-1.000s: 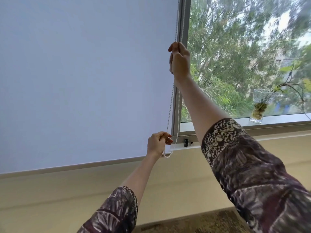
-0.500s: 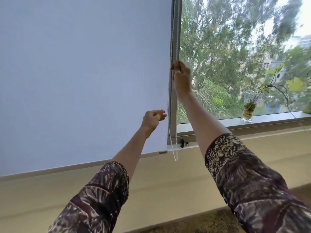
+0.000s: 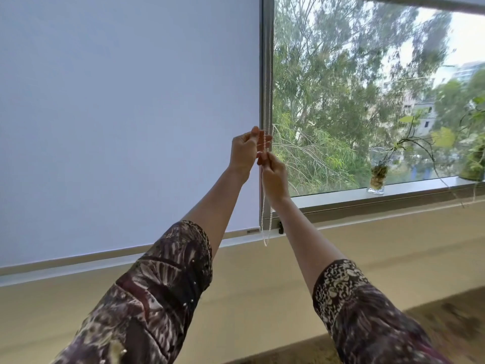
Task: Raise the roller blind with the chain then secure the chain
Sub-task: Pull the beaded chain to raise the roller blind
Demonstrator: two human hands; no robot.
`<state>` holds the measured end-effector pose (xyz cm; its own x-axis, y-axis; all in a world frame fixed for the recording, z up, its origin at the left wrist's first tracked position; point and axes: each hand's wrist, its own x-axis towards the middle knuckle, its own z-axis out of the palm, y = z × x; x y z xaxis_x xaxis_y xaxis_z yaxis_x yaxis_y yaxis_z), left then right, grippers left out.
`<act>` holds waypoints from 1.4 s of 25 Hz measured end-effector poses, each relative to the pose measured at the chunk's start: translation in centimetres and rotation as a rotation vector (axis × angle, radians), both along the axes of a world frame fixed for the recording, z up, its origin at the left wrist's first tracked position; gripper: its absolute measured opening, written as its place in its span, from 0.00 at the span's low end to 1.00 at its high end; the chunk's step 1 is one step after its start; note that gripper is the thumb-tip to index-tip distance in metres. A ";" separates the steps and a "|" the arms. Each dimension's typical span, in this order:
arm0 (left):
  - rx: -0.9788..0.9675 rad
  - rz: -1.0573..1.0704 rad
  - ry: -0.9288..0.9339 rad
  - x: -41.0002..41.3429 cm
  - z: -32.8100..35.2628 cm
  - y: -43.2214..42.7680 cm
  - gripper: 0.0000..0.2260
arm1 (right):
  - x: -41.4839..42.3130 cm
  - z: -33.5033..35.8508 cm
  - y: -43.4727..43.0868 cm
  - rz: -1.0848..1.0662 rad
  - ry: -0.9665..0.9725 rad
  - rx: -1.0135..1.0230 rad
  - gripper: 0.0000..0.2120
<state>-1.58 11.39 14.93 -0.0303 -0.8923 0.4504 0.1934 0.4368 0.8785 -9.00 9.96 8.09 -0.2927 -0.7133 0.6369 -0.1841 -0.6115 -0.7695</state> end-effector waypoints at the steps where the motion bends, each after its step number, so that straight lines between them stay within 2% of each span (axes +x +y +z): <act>1: -0.016 -0.004 0.000 -0.2 0.5 0.4 0.15 | 0.2 -0.5 0.4 0.008 0.004 0.012 0.13; 6: -0.056 0.030 -0.016 -1.3 2.0 2.8 0.16 | 0.2 -3.0 3.4 0.059 0.068 0.058 0.13; 12: -0.012 0.049 0.067 -2.9 2.5 6.5 0.14 | -1.5 -5.6 8.3 0.066 0.107 0.083 0.12; 19: -0.021 0.141 0.120 -4.9 2.7 10.2 0.12 | -3.0 -5.5 12.6 0.129 0.124 0.078 0.13; 27: -0.025 0.299 -0.042 -4.9 0.0 12.6 0.17 | -4.2 -7.8 14.8 0.207 0.211 0.179 0.13; 31: -0.056 0.352 -0.090 -5.2 -1.4 13.7 0.17 | -5.8 -7.8 15.7 0.343 0.172 0.318 0.15; 35: -0.058 0.391 -0.109 -5.4 -3.3 14.4 0.18 | -7.4 -6.5 16.2 0.396 0.098 0.374 0.15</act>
